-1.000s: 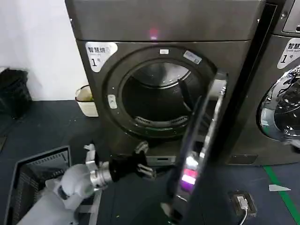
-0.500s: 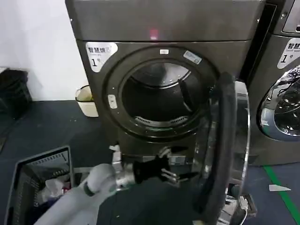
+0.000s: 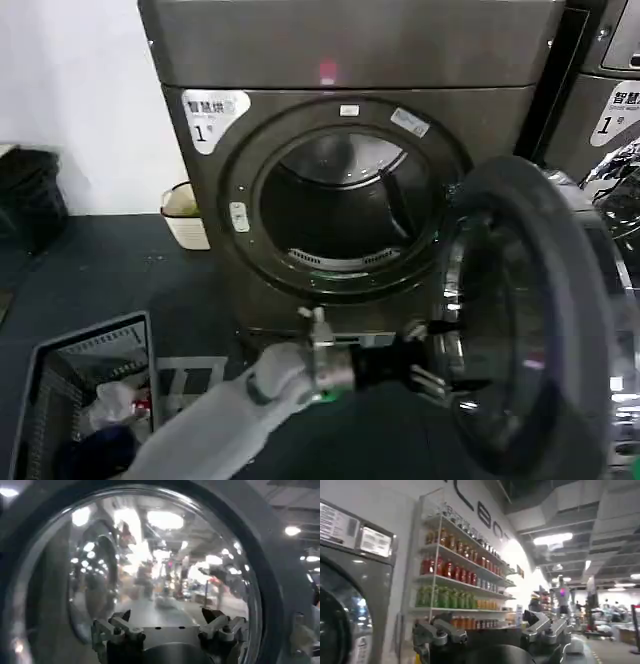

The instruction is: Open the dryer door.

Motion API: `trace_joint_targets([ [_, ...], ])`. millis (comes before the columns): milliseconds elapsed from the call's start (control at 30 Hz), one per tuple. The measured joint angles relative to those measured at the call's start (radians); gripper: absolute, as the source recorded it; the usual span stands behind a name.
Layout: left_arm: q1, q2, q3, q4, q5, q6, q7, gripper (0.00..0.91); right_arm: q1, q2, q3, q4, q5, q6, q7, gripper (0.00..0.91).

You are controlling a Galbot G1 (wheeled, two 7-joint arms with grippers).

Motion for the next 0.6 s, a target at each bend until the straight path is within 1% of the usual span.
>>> trace_joint_targets([
  [167,-0.037,-0.078,0.042,0.062,0.018,-0.024,-0.018,0.907,-0.032,-0.002,0.046,0.024,-0.011,-0.026,0.004,0.907],
  [267,-0.058,-0.121,0.064,0.100,0.040,-0.048,-0.066,0.907,-0.044,0.003,0.063,0.041,-0.010,-0.027,0.004,0.907],
  [367,-0.083,-0.161,0.085,0.136,0.098,-0.091,-0.097,0.907,-0.050,0.008,0.073,0.052,-0.007,-0.028,0.004,0.907],
  [600,-0.138,-0.238,0.119,0.212,0.127,-0.102,-0.150,0.907,-0.063,0.027,0.084,0.064,-0.003,-0.027,0.001,0.907],
])
